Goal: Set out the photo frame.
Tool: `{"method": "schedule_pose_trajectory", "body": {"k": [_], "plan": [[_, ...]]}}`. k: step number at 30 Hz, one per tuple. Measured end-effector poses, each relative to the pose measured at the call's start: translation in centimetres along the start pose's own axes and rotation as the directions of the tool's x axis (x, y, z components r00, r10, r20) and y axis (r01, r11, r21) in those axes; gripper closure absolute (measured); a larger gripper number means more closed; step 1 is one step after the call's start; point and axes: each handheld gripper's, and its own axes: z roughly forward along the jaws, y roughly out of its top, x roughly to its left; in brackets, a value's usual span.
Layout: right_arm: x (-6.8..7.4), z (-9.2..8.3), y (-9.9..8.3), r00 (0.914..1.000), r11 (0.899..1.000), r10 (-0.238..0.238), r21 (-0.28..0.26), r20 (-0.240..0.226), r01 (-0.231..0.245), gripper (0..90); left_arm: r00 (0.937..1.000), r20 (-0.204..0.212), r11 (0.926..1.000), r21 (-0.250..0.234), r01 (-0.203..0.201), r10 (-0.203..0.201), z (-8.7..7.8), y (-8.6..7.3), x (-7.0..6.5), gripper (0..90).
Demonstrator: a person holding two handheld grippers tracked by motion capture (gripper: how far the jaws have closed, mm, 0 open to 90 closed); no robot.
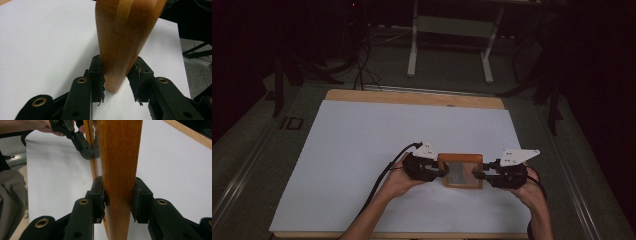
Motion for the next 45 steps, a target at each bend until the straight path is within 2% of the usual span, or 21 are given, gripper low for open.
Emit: {"method": "schedule_pose_trajectory", "body": {"k": [10, 20, 45], "plan": [[0.1, 0.6, 0.5, 1.0, 1.0, 0.004, -0.011, -0.008, -0.004, 66.6, 0.9997, -0.023, 0.9999, -0.016, 0.002, -0.002, -1.1, 0.1, -0.1, 66.2], [0.3, 1.6, 1.4, 0.9995, 0.999, 0.016, -0.038, -0.028, -0.017, 66.6, 0.9991, -0.041, 0.9995, -0.03, 0.013, -0.014, -3.1, 0.0, 0.2, 66.0], [0.4, 4.7, 3.6, 0.9971, 0.998, 0.025, -0.052, -0.072, -0.029, 66.3, 0.9958, -0.072, 0.9982, -0.028, 0.053, -0.055, -6.3, -1.2, 1.3, 65.8]]}}
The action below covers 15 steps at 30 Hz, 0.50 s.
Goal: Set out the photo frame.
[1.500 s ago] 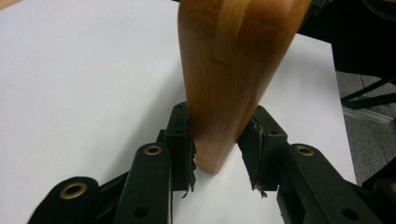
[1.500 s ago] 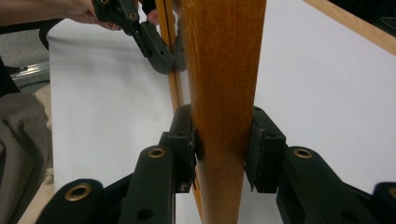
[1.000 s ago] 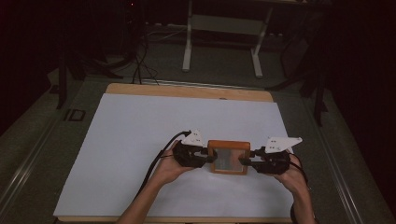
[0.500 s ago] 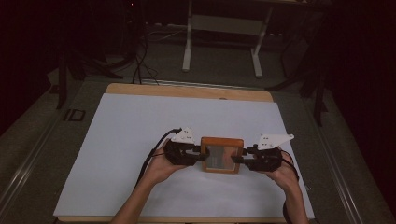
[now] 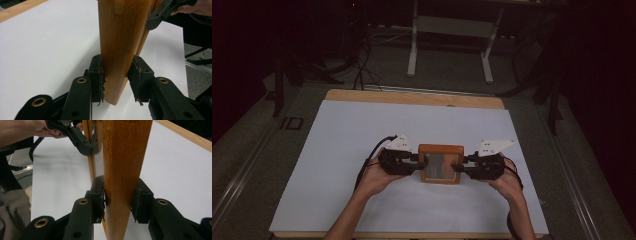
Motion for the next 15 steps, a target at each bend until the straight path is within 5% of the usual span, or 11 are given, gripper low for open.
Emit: {"method": "schedule_pose_trajectory", "body": {"k": [15], "plan": [[0.0, 2.1, 1.1, 0.9994, 1.0, 0.022, -0.019, -0.026, -0.023, 65.8, 0.999, -0.027, 0.9993, -0.003, 0.036, -0.037, -2.1, -0.9, 0.9, 65.4]]}}
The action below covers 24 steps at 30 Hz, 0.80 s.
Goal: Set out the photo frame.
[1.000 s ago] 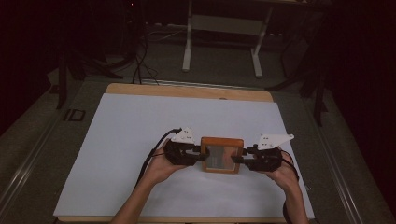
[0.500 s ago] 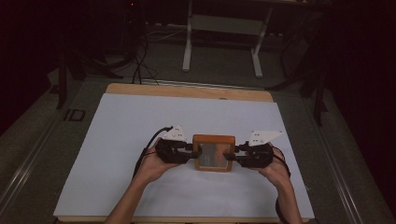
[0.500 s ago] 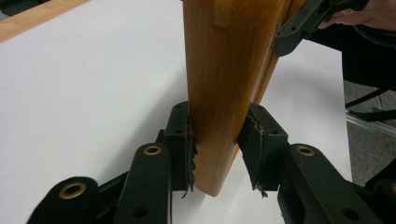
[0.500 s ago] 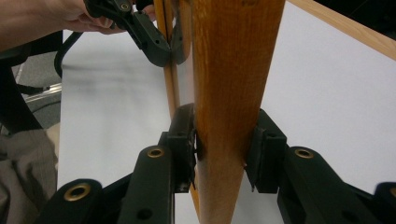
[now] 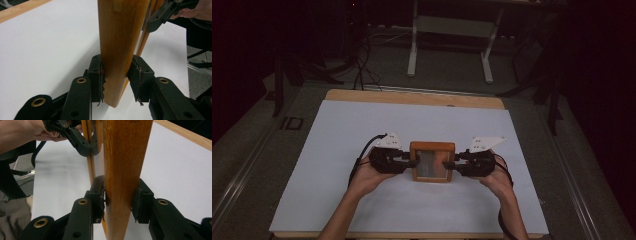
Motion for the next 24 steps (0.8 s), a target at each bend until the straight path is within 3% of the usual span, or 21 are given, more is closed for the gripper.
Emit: {"method": "schedule_pose_trajectory", "body": {"k": [12, 24], "plan": [[0.0, 1.6, 0.4, 0.9994, 0.999, 0.032, -0.005, -0.01, -0.032, 65.5, 0.9983, -0.013, 0.9984, -0.001, 0.057, -0.057, -0.9, -0.7, 0.8, 64.4], [-0.2, 3.5, 0.3, 0.9932, 0.994, 0.112, -0.001, -0.032, -0.112, 64.7, 0.9932, -0.022, 0.9934, 0.001, 0.114, -0.114, -1.5, -1.8, 1.7, 63.7]]}}
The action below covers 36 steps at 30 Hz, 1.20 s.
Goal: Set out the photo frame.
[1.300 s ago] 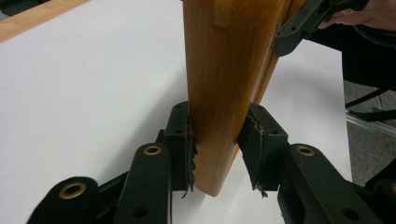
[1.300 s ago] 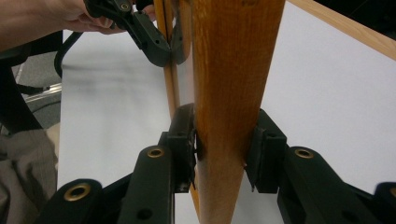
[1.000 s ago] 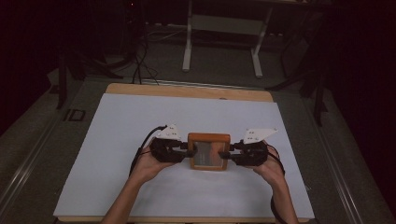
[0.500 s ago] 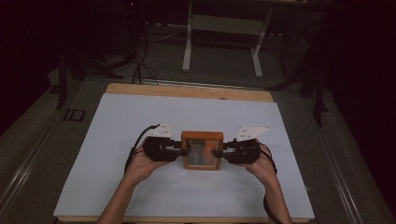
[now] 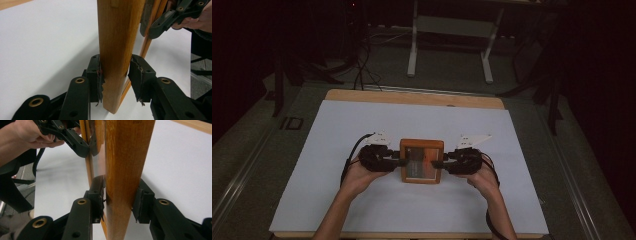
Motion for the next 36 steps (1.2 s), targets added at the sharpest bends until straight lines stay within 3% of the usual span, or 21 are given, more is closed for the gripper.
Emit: {"method": "schedule_pose_trajectory", "body": {"k": [8, 16, 36], "plan": [[-0.6, 1.5, -0.1, 0.9988, 0.999, 0.049, 0.012, 0.008, -0.049, 63.0, 0.9989, -0.014, 0.9989, -0.005, 0.046, -0.046, 0.0, -0.7, 1.0, 63.5], [-1.1, 2.5, -0.2, 0.9973, 0.997, 0.073, 0.02, 0.008, -0.073, 61.8, 0.9974, -0.047, 0.9985, 0.008, 0.055, -0.054, 0.3, -0.9, 1.4, 62.9], [-3.0, 2.8, 0.0, 0.9909, 0.991, 0.135, 0.019, 0.007, -0.135, 60.0, 0.9908, -0.074, 0.9936, -0.006, 0.113, -0.113, 1.4, -0.3, 2.1, 61.9]]}}
